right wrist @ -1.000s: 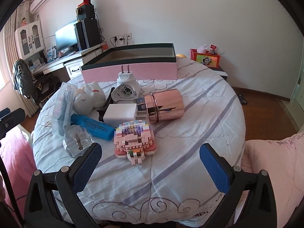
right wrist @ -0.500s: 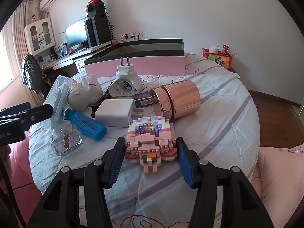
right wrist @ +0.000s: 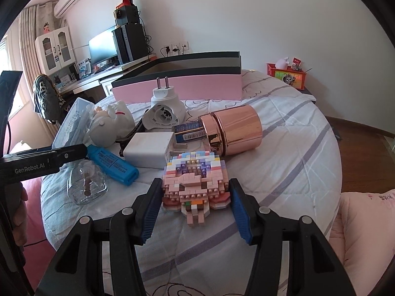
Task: Organize rigid objects
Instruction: 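Grasp the clear plastic box with the left tool and lift it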
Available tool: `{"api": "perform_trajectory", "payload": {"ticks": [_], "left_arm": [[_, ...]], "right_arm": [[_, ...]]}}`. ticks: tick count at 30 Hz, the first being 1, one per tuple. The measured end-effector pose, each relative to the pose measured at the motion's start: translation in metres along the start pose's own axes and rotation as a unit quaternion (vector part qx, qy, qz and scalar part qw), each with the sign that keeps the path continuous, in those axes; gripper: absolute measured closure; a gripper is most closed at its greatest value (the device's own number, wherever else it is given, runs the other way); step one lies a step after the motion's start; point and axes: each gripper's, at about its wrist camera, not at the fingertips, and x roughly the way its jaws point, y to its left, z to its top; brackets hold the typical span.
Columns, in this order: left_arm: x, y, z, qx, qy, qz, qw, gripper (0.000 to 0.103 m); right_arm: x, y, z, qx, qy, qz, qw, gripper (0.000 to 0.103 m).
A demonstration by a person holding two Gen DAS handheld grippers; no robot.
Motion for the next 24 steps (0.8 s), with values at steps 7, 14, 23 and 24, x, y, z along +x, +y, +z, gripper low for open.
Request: {"api": "perform_trajectory", "payload": {"ticks": [7,14,23,24], "left_arm": [[-0.018,0.017,-0.003,-0.003,-0.032,-0.019,0.9993,0.036],[-0.028,0.026,-0.003,-0.010,-0.039,-0.065,0.9971,0.037],[-0.029,0.034,-0.017,0.003,-0.019,-0.071,0.9973,0.036],[-0.029,0.038,-0.016,-0.006,-0.019,-0.078,0.9968,0.036]], "right_arm": [[-0.005,0.004,0.003,-0.002,-0.003,-0.011,1.000,0.048],[-0.017,0.009,0.007,-0.007,-0.015,-0.017,1.000,0.048],[-0.014,0.009,0.006,-0.007,0.001,-0.016,1.000,0.048],[-0.013,0.009,0.006,-0.006,0.002,-0.016,1.000,0.048]]}}
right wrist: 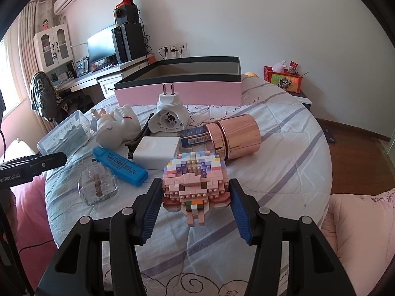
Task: Organize rigid objects
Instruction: 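Grasp the clear plastic box with the left tool and lift it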
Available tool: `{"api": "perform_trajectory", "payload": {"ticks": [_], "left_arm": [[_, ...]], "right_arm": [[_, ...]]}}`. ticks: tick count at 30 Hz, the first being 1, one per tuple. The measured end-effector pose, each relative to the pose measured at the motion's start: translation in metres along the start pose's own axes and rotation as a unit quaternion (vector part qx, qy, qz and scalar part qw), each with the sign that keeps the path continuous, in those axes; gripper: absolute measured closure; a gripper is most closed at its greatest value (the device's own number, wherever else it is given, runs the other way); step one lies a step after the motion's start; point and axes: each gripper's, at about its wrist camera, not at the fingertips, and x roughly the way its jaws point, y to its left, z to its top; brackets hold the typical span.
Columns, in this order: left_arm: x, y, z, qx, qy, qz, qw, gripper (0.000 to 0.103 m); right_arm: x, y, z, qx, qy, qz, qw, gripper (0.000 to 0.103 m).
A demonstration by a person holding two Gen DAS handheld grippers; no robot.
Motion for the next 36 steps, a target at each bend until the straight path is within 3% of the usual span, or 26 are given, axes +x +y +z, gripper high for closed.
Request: {"api": "perform_trajectory", "payload": {"ticks": [6,9,12,14,16,17,19,22,27,29,30,31,34,36], "left_arm": [[0.003,0.029,0.004,-0.082,0.013,-0.080,0.9933,0.037],[0.015,0.038,0.002,-0.115,0.032,-0.083,0.9894,0.052],[0.019,0.031,0.002,-0.087,0.021,-0.038,0.9952,0.052],[0.018,0.024,0.003,-0.067,0.007,-0.016,0.9976,0.045],[0.016,0.021,0.006,-0.056,-0.001,0.008,0.9984,0.012],[0.014,0.021,0.007,-0.057,-0.012,0.016,0.9982,0.009],[0.005,0.016,0.009,-0.043,-0.052,0.057,0.9961,0.008],[0.001,0.001,0.013,0.045,-0.096,0.108,0.9885,0.002],[0.013,-0.008,0.022,0.087,-0.075,0.089,0.9894,0.002],[0.018,-0.009,0.024,0.087,-0.066,0.075,0.9912,0.011],[0.019,-0.010,0.024,0.086,-0.059,0.067,0.9923,0.031],[0.022,-0.010,0.024,0.085,-0.047,0.060,0.9934,0.039],[0.025,-0.015,0.017,0.097,-0.027,0.035,0.9943,0.055],[0.025,-0.022,0.011,0.109,-0.023,0.031,0.9933,0.060]], "right_arm": [[0.003,0.001,0.000,-0.003,0.007,0.001,1.000,0.048],[0.004,0.002,0.000,-0.003,0.008,0.003,1.000,0.048],[0.007,0.003,0.000,-0.003,0.012,0.004,1.000,0.048],[0.008,0.004,0.000,-0.004,0.014,0.005,1.000,0.048],[0.009,0.003,0.000,-0.003,0.015,0.004,1.000,0.048],[0.009,0.002,0.000,-0.002,0.016,0.003,1.000,0.048],[0.010,0.001,0.000,-0.001,0.017,0.002,1.000,0.048],[0.011,0.000,0.000,0.001,0.018,0.002,1.000,0.048],[0.013,0.001,0.000,0.002,0.021,0.003,1.000,0.048],[0.013,0.001,0.000,0.002,0.020,0.003,1.000,0.048],[0.013,0.001,0.000,0.002,0.019,0.004,1.000,0.048],[0.013,0.001,0.000,0.002,0.019,0.004,1.000,0.048],[0.011,0.001,-0.001,0.003,0.014,0.003,1.000,0.048],[0.008,0.001,0.000,0.003,0.009,0.004,1.000,0.048]]}}
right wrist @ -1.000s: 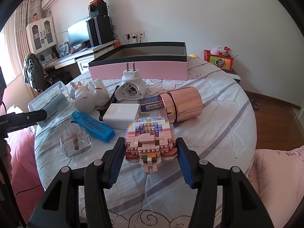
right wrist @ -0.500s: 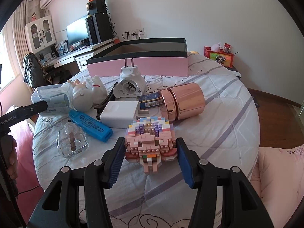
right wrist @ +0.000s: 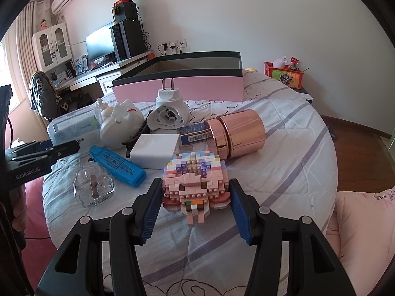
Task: Organize rigid objects
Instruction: 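Grasp the clear plastic box with the left tool and lift it, then place the clear box and block figure into the pink box, opening both tools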
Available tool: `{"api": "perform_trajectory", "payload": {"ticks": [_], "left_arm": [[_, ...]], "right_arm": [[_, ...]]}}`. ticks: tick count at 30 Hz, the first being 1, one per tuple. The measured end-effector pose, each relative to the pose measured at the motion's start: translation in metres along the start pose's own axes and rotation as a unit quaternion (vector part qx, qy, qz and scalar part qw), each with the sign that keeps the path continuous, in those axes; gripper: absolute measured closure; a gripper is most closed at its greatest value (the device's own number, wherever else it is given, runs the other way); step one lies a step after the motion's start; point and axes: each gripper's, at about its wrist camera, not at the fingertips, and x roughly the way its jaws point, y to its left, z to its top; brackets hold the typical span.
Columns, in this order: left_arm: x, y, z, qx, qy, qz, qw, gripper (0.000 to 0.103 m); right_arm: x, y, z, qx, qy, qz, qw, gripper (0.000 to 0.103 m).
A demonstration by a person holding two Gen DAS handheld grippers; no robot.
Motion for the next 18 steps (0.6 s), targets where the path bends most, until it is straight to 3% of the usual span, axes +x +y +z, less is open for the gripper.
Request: {"api": "perform_trajectory", "payload": {"ticks": [6,9,11,12,13,18], "left_arm": [[0.000,-0.013,-0.005,0.001,0.011,-0.037,0.9993,0.066],[0.003,-0.010,-0.001,-0.013,0.007,-0.023,0.9996,0.054],[0.008,-0.008,0.002,-0.023,0.008,-0.024,0.9994,0.052],[0.010,-0.008,0.004,-0.024,0.010,-0.027,0.9993,0.056],[0.012,-0.009,0.005,-0.025,0.011,-0.034,0.9990,0.068],[0.004,-0.017,0.007,-0.016,-0.006,-0.028,0.9995,0.071]], "right_arm": [[0.001,0.002,-0.002,0.000,0.006,0.004,1.000,0.048],[0.001,0.001,-0.003,0.002,0.007,0.006,1.000,0.048],[0.001,0.001,-0.002,0.003,0.006,0.006,1.000,0.048],[0.001,0.001,-0.002,0.004,0.006,0.007,1.000,0.048],[0.001,0.001,-0.002,0.004,0.006,0.007,1.000,0.048],[-0.006,0.001,0.002,0.003,-0.011,0.009,1.000,0.048]]}}
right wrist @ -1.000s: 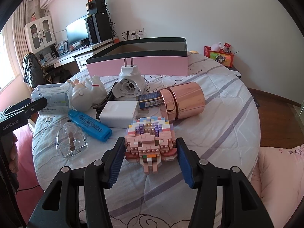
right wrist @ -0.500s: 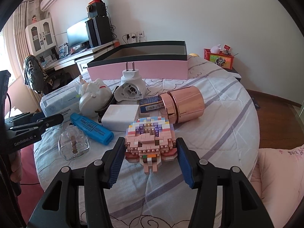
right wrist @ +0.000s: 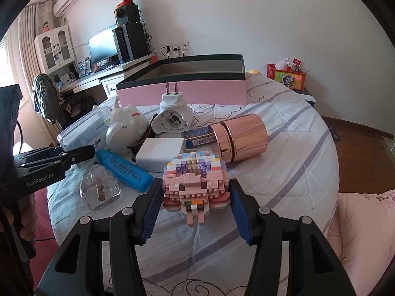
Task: Organize rigid objects
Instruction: 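Place the clear box and block figure into the pink box, opening both tools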
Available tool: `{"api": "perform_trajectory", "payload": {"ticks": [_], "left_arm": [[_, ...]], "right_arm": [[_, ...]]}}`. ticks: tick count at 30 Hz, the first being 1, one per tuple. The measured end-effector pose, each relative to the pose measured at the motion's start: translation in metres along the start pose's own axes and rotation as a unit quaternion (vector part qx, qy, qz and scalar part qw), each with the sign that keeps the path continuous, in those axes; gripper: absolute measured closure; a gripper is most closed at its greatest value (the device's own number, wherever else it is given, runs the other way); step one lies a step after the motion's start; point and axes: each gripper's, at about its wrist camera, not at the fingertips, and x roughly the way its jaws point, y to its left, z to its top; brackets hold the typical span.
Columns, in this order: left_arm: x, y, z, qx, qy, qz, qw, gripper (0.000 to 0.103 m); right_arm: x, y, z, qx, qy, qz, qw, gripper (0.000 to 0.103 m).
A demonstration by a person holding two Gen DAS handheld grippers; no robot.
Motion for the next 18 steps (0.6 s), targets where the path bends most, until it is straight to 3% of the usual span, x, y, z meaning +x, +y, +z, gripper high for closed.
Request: {"api": "perform_trajectory", "payload": {"ticks": [10,18], "left_arm": [[-0.017,-0.005,0.032,0.006,-0.040,-0.013,0.9991,0.071],[0.005,-0.006,0.094,0.027,-0.056,-0.017,0.9979,0.071]], "right_arm": [[-0.013,0.003,0.042,-0.015,-0.038,0.020,0.999,0.048],[0.014,0.009,0.108,-0.048,-0.051,0.030,0.997,0.048]]}}
